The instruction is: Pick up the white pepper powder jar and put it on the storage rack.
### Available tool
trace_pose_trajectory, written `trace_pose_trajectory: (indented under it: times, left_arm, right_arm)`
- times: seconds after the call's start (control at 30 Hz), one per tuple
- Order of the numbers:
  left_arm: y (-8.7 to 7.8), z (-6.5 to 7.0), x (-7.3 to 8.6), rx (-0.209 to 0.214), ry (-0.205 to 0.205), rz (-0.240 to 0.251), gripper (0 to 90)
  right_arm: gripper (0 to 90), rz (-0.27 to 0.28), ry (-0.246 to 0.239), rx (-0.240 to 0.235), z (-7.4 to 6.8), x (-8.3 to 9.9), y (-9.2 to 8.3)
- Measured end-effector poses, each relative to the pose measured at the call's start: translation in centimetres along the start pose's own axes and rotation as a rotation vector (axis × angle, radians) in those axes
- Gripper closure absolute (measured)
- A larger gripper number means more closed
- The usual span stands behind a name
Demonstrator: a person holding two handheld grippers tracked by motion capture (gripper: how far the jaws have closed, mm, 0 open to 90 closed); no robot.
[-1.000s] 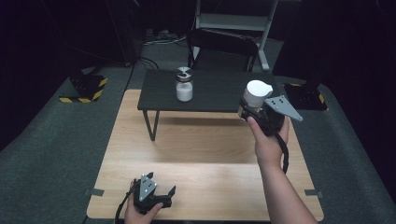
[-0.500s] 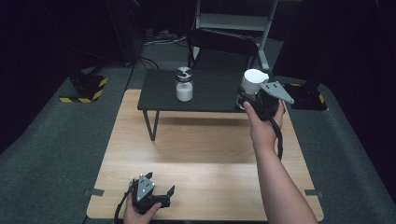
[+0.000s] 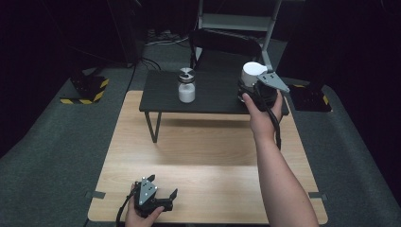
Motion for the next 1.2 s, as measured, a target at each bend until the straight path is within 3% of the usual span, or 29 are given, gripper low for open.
trace_pose_trajectory:
  times: [0.37,0.53,1.2]
  left_arm:
    - [0.0,-0.14,-0.07,-0.003,-0.011,-0.001,0.8]
    - [-0.01,-0.26,-0.12,-0.008,-0.022,0.002,0.8]
    - [-0.08,-0.22,-0.1,-0.01,-0.013,0.003,0.8]
  right_arm:
    - [31.0,-0.008,0.056,0.01,0.41,0.64,0.65]
    - [30.9,-0.003,0.038,0.002,0.36,0.74,0.68]
    - [28.3,-0.003,0.045,-0.006,0.53,0.84,0.69]
Point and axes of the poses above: each handheld gripper's, and its own axes: y roughly forward along the jaws, x roughly out of its underside, z roughly to its right, the point moved 9 cm from there along y, roughly forward along the jaws, and after that the axes turned 13 degrees about z, right-handed, at the moved point
